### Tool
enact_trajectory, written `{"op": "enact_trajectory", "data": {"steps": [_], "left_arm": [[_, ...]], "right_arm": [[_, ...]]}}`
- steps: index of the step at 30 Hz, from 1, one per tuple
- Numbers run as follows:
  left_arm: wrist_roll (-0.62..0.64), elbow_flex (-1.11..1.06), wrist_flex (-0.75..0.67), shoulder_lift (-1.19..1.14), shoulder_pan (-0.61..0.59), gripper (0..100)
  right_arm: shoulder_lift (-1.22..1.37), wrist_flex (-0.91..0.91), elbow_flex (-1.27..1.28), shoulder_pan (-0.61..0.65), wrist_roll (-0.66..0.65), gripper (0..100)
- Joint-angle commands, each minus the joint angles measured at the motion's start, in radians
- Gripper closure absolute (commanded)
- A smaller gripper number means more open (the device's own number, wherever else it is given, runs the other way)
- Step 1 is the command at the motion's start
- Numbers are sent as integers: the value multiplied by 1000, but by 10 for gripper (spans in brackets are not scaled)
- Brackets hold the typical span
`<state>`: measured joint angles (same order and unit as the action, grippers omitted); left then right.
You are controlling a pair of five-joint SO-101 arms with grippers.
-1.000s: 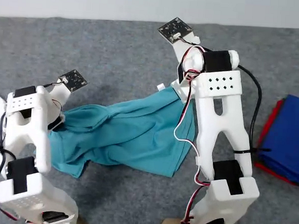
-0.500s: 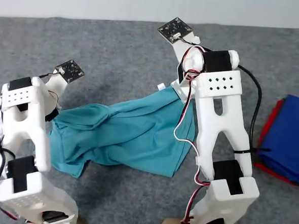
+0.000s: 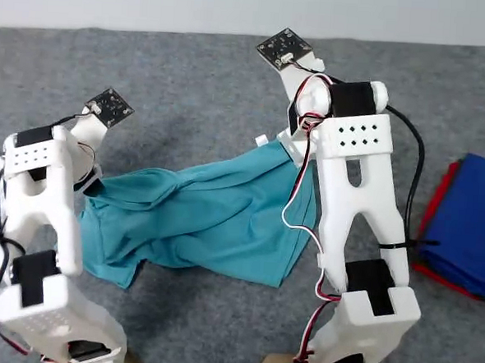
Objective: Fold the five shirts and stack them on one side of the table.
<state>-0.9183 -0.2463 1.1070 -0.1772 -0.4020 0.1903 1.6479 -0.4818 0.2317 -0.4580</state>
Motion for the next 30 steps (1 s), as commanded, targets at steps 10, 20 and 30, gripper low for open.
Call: {"op": "enact_trajectory", "data": {"steps": [10,20,30], "left_arm": [[-3,150,43,-175,12,906],[-46,151,72,-170,25,994],[-23,151,64,-181,11,880]], "right_arm": [[-15,-7,-11,-12,-5,989],[-16,-7,-11,-10,-5,989],[-16,-7,-11,-10,-5,989]]}}
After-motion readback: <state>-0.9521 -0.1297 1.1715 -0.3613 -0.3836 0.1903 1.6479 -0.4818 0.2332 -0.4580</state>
